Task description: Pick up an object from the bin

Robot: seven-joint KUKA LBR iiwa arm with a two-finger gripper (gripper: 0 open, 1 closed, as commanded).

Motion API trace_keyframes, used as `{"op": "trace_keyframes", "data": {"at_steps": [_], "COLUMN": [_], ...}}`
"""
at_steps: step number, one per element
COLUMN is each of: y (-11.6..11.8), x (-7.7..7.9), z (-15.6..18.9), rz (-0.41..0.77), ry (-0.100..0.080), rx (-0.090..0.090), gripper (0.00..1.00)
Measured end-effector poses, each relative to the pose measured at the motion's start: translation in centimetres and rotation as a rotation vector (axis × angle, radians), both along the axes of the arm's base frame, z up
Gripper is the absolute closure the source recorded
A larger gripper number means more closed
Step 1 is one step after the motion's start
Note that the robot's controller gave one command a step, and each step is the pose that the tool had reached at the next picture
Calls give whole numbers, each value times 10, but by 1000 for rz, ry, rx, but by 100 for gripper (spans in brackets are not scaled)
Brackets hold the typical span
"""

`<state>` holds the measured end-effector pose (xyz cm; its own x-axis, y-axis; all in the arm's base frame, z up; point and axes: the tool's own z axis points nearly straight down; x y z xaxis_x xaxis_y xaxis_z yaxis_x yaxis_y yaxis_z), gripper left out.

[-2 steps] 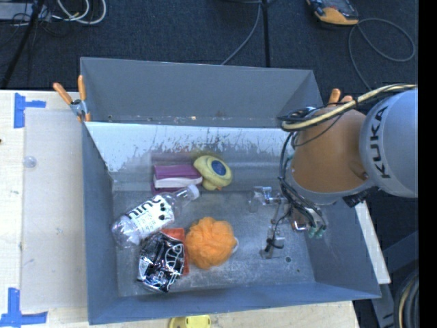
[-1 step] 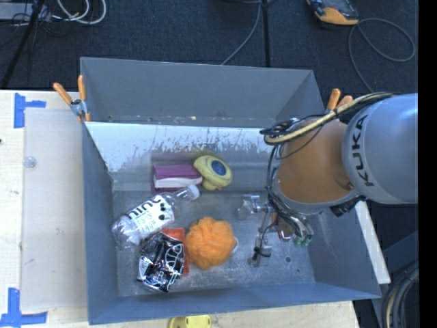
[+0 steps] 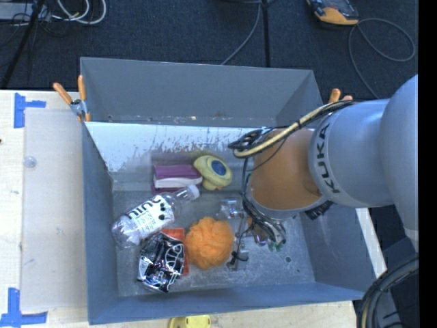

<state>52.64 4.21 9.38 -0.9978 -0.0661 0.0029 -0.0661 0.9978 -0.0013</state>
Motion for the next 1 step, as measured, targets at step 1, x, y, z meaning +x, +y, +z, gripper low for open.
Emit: {"op": "trace_keyframes", "data": {"at_steps": [1], "y": [27], "x": [22], "z": [-24], "rz": [-42], "ry": [3], "rx": [3], "gripper": [100]}}
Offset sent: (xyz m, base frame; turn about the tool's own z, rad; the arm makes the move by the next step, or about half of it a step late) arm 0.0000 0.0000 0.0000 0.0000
